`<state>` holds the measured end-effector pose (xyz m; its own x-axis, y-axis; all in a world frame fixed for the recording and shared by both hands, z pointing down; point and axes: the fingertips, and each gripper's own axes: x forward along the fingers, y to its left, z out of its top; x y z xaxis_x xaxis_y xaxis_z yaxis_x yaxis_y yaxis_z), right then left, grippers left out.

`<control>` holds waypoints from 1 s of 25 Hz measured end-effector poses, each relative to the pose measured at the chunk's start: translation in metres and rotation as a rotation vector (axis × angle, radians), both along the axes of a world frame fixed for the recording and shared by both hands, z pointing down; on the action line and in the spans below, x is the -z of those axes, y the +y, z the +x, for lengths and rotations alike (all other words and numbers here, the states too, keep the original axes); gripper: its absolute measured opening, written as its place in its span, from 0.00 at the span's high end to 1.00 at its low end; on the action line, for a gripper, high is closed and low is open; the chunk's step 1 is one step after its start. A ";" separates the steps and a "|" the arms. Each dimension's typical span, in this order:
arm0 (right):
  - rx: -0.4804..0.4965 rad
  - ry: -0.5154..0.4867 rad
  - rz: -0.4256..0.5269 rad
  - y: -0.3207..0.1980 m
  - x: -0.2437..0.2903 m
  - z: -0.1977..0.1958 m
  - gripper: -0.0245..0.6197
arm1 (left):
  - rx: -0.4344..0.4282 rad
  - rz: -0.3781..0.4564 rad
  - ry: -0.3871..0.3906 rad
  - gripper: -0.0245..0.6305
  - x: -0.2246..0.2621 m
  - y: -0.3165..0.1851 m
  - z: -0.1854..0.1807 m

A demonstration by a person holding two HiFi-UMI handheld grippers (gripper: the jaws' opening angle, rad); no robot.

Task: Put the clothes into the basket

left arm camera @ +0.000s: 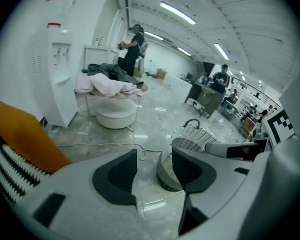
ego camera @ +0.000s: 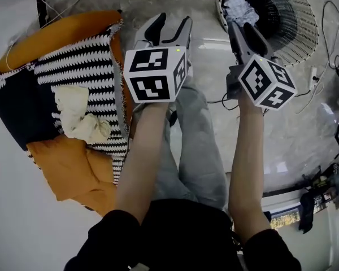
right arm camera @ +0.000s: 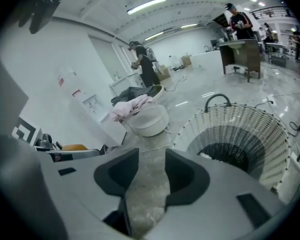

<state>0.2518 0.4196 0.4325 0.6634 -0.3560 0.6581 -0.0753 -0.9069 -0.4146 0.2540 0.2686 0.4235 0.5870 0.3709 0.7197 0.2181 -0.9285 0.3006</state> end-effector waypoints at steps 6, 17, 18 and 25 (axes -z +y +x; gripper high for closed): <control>0.261 -0.005 0.042 -0.130 0.000 0.004 0.73 | 0.288 0.052 -0.005 0.63 0.005 -0.133 -0.045; 0.716 -0.012 0.071 -0.365 0.004 -0.092 0.73 | 0.756 0.144 -0.016 0.63 0.017 -0.352 -0.222; 0.755 -0.016 0.069 -0.383 0.003 -0.105 0.73 | 0.793 0.148 -0.021 0.63 0.016 -0.365 -0.239; 1.045 -0.049 0.057 -0.505 -0.014 -0.201 0.72 | 1.071 0.174 -0.064 0.63 0.009 -0.445 -0.370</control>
